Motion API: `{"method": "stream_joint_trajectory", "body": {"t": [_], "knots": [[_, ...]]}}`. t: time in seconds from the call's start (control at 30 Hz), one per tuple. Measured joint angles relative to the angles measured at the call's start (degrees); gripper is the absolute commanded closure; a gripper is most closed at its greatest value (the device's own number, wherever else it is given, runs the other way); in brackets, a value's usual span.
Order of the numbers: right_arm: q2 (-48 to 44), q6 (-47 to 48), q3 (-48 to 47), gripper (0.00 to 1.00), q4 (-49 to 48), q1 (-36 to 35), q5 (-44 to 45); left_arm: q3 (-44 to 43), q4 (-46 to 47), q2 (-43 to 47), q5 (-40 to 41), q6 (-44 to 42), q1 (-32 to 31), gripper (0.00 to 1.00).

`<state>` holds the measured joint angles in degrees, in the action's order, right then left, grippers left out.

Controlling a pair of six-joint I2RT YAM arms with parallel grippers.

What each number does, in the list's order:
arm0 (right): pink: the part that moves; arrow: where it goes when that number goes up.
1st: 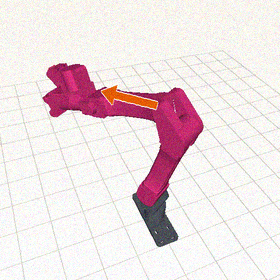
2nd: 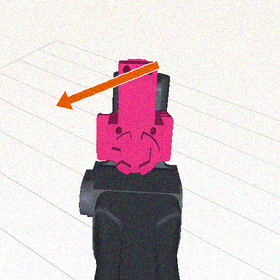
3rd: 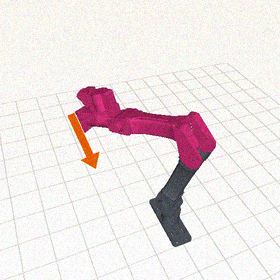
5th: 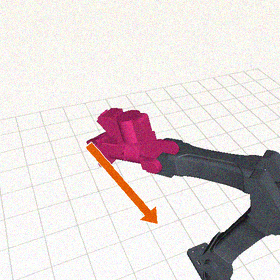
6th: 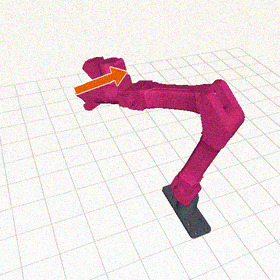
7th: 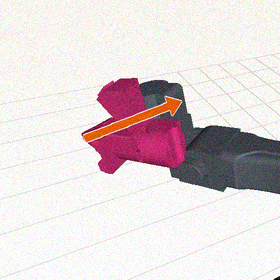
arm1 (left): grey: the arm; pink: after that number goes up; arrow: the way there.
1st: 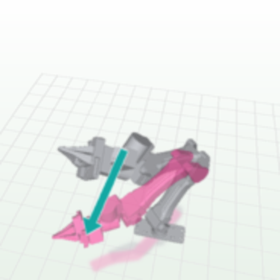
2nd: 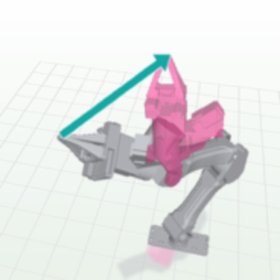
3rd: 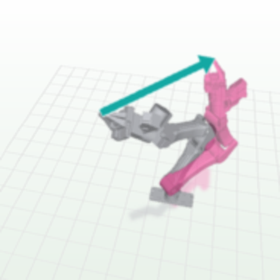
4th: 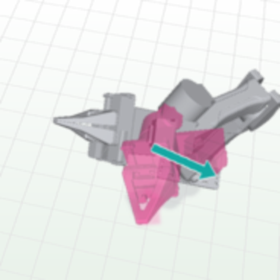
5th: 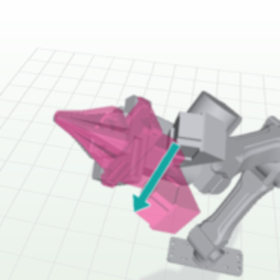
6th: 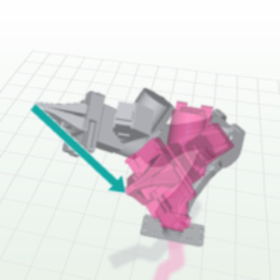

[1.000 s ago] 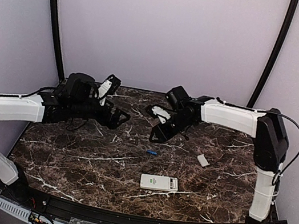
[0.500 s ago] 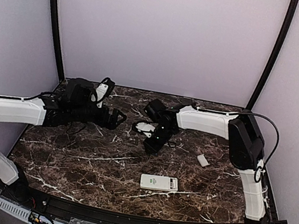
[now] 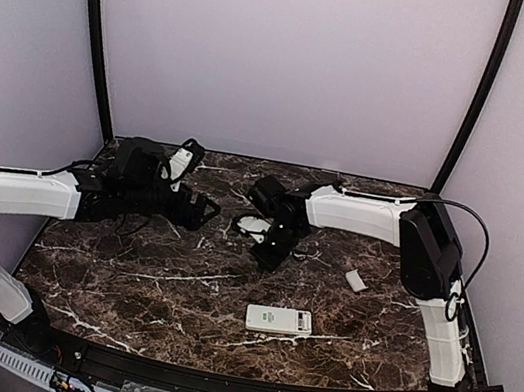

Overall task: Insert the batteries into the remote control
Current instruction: Pick up the battery at the center of the board, then hold the remote control without the battery cover at the center of the board.

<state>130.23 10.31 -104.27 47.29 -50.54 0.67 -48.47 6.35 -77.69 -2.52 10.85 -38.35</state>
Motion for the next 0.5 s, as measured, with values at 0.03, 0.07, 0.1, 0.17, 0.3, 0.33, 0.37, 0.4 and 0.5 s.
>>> {"method": "stream_joint_trajectory", "body": {"t": [0.03,0.07,0.1,0.17,0.3,0.33,0.37,0.4,0.5], "knots": [[0.00,-0.92,-0.04,1.00,0.33,0.02,0.28,0.00,0.00,0.00,-0.87,-0.74,-0.13,0.08],[-0.02,-1.95,-0.09,1.00,0.57,0.04,0.55,0.00,-0.02,0.00,-1.44,-1.90,-0.44,0.08],[-0.09,-2.89,-0.07,1.00,0.66,0.15,0.70,0.00,-0.04,0.00,-1.75,-3.19,-1.05,0.07],[-0.68,-5.46,0.72,1.00,0.55,0.55,0.98,-0.17,-0.52,-0.17,-2.14,-6.69,-3.69,0.06],[-6.62,-12.02,8.15,1.00,-2.08,2.75,0.26,-3.48,-4.07,-4.09,-3.32,-15.96,-12.35,0.04],[-8.74,-13.46,10.29,1.00,-2.91,3.67,-0.20,-4.76,-5.25,-5.86,-4.20,-18.05,-14.01,0.02],[-12.39,-15.65,13.90,1.00,-4.76,5.27,-1.29,-6.38,-6.78,-8.17,-6.23,-20.22,-15.63,0.01],[-14.93,-17.00,16.02,1.00,-5.77,6.43,-1.81,-7.48,-7.85,-9.92,-7.32,-21.59,-16.28,0.01],[-24.24,-21.09,24.11,1.00,-11.56,10.16,-3.19,-11.69,-11.67,-16.55,-10.16,-25.29,-16.98,0.01]]}}
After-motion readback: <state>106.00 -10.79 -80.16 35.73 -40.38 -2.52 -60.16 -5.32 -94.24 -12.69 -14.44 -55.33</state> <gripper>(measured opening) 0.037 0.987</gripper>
